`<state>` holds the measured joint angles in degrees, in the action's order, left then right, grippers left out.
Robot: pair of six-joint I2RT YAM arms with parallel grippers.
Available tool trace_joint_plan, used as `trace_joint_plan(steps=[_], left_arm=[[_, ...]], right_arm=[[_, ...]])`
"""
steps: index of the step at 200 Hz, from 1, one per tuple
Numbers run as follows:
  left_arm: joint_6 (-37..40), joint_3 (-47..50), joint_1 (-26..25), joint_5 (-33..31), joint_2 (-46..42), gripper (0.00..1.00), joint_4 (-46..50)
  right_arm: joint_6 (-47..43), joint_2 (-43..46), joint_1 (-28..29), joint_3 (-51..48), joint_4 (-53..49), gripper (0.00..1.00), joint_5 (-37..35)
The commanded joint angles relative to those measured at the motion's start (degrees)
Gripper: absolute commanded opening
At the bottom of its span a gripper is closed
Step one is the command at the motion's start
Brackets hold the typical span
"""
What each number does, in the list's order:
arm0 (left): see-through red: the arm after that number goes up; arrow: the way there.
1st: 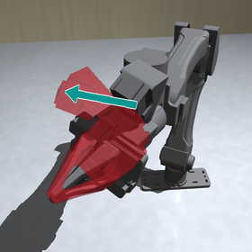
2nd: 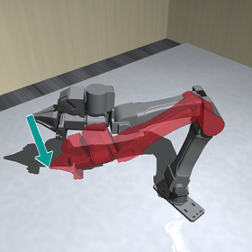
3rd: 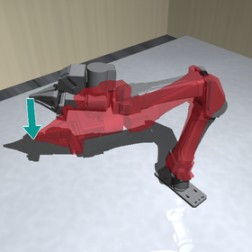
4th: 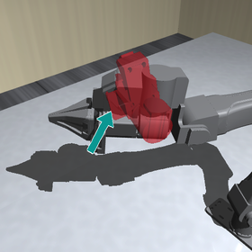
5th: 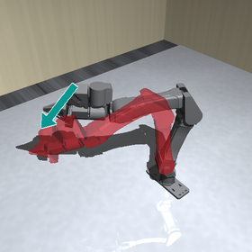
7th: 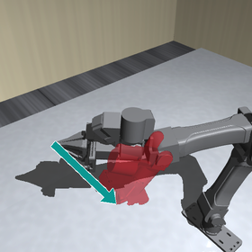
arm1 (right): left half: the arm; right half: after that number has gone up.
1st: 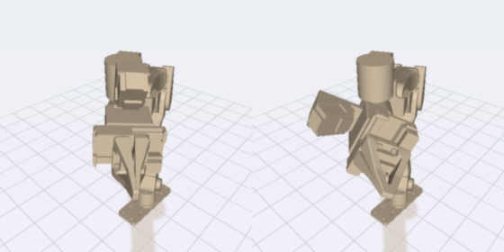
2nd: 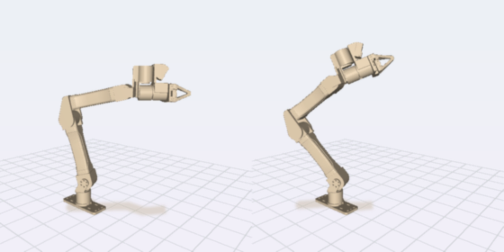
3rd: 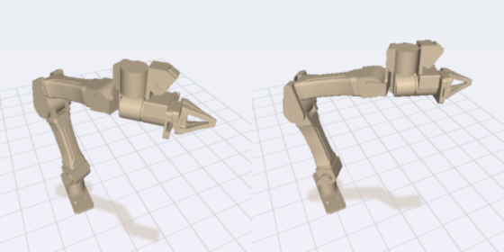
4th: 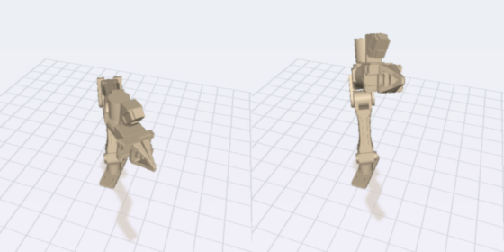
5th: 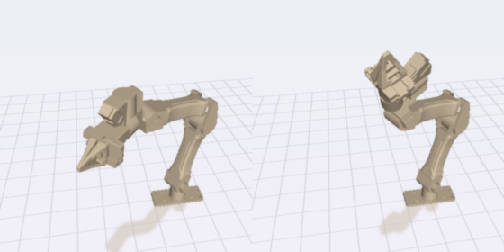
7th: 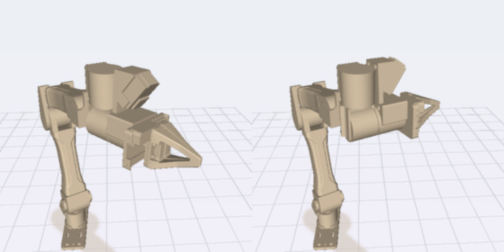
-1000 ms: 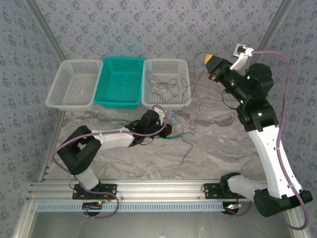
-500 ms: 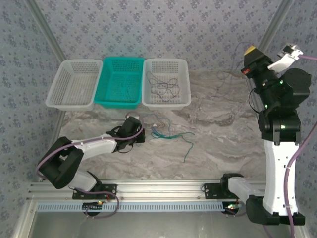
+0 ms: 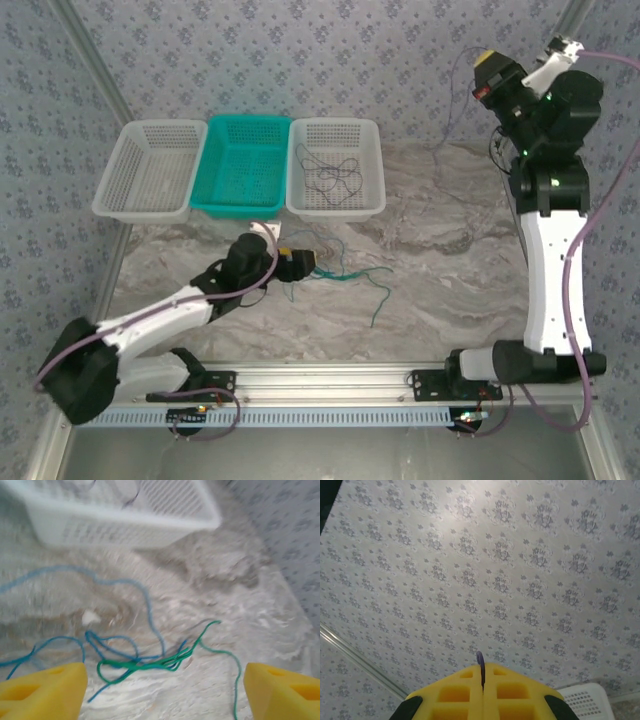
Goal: Untangle the cables
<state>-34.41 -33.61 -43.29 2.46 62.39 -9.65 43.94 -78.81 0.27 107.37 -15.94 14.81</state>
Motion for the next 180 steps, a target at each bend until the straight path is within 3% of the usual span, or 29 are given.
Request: trace_joint_plan(steps=[1,60,102,127,139,156,180], left_arm=[[4.3,-2.1,-0.4,-3.7,-7.1,0.86,4.5],[6.0,-4.0,-0.3,-9.6,-16.2,0.96,13.1],[4.3,-1.6,-0.2,-12.3,-19.6,0.99,13.6],[2.2,-2.0,0.8,-14.8,-20.0,0.99,17.2],[0.6,-2.8,2.4,-14.1,-19.2,1.0,19.4],[-1.9,-4.1,5.2,-11.7,-16.8,1.0,22.3],[-5.4,-5.9,8.5,-8.5,-12.7,0.99,25.2]], right_arm=[[3.6,-2.8,2.5,5.1,4.6,0.0,2.7],[3.9,-18.5,12.1,14.5,2.7,0.0,4.3],[-4.3,-29.9,15.6,13.8,-4.0,0.0,2.4],[-11.5,-38.1,17.3,13.7,-7.3,0.0,7.6],[-13.9,-40.8,18.3,13.8,-8.7,0.16,9.4],[-15.5,-42.3,19.6,13.7,-11.3,0.4,5.8],[-17.7,-40.3,20.3,14.1,-13.0,0.62,2.5]])
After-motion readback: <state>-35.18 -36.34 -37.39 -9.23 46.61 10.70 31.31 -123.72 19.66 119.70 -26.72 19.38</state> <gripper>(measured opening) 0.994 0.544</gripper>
